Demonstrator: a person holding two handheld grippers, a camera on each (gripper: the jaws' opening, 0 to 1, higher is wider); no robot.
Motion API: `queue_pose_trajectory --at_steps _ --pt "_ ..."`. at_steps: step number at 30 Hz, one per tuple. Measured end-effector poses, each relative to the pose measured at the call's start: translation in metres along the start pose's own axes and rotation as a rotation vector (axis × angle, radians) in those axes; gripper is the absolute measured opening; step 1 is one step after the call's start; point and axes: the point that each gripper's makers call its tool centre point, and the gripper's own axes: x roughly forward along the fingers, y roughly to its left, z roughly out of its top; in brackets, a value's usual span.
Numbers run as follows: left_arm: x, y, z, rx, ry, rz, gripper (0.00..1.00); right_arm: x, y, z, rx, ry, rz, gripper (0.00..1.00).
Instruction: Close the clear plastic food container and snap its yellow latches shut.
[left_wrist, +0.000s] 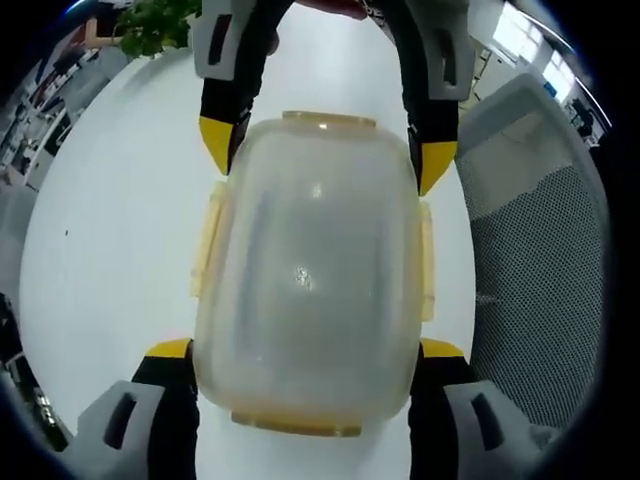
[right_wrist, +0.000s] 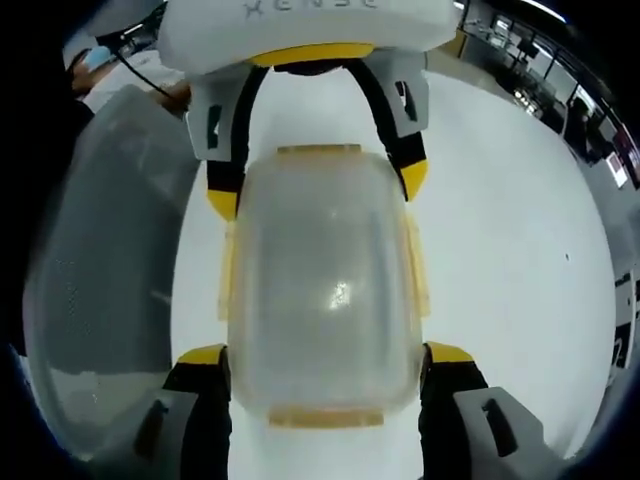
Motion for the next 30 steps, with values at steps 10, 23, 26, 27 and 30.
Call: queue_pose_trajectory --at_steps 10,23,26,27,30 --pt "-0.002 -0.001 -0.014 -0.010 -0.004 -0.002 0.90 0.005 0.002 0.013 -0.003 -0.010 0.004 0.78" --pt "-0.003 0.005 -0.041 0.045 0.039 0.052 0.94 0.012 0.004 0.035 0.009 -0.028 0.001 0.78" --pt "-0.001 0.001 -0.038 0.062 0.034 0.054 0.93 0.012 0.003 0.033 0.000 -0.014 0.001 0.78" --pt "-0.002 0.001 -0.037 0.055 0.022 0.052 0.93 0.012 0.003 0.033 -0.004 -0.016 0.001 0.77" --pt "-0.004 0.001 -0.036 0.037 0.003 0.028 0.92 0.011 0.004 0.032 -0.008 -0.029 0.004 0.77"
